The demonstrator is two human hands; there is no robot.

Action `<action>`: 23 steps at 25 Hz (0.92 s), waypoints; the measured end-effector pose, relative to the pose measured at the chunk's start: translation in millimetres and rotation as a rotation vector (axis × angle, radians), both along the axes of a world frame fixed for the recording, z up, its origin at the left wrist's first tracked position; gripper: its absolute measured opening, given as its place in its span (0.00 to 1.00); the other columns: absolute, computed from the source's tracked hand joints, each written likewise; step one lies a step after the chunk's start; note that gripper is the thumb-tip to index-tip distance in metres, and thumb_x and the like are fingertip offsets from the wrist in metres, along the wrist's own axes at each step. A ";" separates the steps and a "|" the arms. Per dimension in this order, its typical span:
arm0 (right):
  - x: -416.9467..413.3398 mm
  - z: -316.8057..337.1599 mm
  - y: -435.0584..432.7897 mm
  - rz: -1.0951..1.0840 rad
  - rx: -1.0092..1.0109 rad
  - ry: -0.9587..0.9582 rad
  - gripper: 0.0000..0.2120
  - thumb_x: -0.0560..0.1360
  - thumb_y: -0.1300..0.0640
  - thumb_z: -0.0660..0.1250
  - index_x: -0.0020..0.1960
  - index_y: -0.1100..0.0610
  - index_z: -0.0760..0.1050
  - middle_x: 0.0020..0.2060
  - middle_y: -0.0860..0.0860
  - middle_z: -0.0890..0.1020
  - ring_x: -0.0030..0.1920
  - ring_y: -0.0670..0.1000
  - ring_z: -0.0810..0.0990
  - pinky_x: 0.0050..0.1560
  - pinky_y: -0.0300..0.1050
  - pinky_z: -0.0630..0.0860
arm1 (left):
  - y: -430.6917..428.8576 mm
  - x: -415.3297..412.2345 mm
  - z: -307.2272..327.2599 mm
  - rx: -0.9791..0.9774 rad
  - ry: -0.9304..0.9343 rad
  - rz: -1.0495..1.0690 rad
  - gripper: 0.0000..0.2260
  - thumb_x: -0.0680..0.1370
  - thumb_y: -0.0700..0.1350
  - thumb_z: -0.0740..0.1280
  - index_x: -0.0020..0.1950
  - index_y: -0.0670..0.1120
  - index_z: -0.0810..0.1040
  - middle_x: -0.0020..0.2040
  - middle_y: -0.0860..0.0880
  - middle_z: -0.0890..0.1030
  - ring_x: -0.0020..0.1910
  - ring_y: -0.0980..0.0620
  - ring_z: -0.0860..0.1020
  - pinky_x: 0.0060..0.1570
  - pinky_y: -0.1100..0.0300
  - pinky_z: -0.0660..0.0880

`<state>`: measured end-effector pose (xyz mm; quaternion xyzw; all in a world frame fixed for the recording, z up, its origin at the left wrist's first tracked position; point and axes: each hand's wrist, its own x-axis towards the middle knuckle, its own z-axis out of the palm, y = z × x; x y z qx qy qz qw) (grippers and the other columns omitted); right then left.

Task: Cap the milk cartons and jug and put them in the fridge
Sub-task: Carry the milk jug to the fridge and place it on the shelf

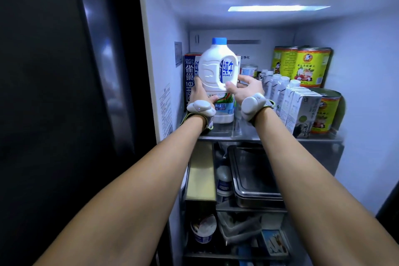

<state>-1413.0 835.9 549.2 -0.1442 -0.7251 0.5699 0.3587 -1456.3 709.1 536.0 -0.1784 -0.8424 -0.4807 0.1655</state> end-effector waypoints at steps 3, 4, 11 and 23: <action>-10.5 -4.4 2.3 0.025 -0.061 0.024 0.24 0.66 0.52 0.78 0.60 0.57 0.80 0.45 0.50 0.86 0.49 0.50 0.86 0.58 0.51 0.81 | 2.4 -6.2 -0.3 -0.002 -0.019 0.021 0.33 0.76 0.40 0.71 0.76 0.43 0.56 0.71 0.40 0.70 0.65 0.42 0.72 0.61 0.57 0.68; -12.0 -5.6 2.1 0.024 -0.069 0.031 0.23 0.68 0.53 0.78 0.60 0.57 0.80 0.45 0.51 0.86 0.49 0.51 0.86 0.57 0.51 0.81 | 1.7 -4.0 0.2 -0.010 -0.023 0.027 0.34 0.76 0.41 0.71 0.76 0.44 0.56 0.71 0.41 0.70 0.66 0.42 0.72 0.63 0.55 0.68; 4.0 -8.1 -7.1 0.017 0.101 -0.071 0.21 0.69 0.52 0.75 0.60 0.56 0.80 0.46 0.49 0.83 0.52 0.53 0.84 0.59 0.53 0.80 | -19.1 26.0 10.6 -0.189 0.007 0.036 0.25 0.77 0.39 0.68 0.72 0.40 0.64 0.67 0.38 0.73 0.63 0.41 0.73 0.59 0.54 0.70; 165.3 -54.3 -85.9 0.083 -0.318 -0.123 0.09 0.68 0.66 0.72 0.40 0.52 0.79 0.42 0.56 0.82 0.41 0.53 0.79 0.47 0.50 0.79 | -123.0 179.5 -42.8 -0.159 0.068 0.033 0.10 0.79 0.40 0.60 0.58 0.41 0.76 0.56 0.42 0.81 0.56 0.40 0.77 0.50 0.57 0.70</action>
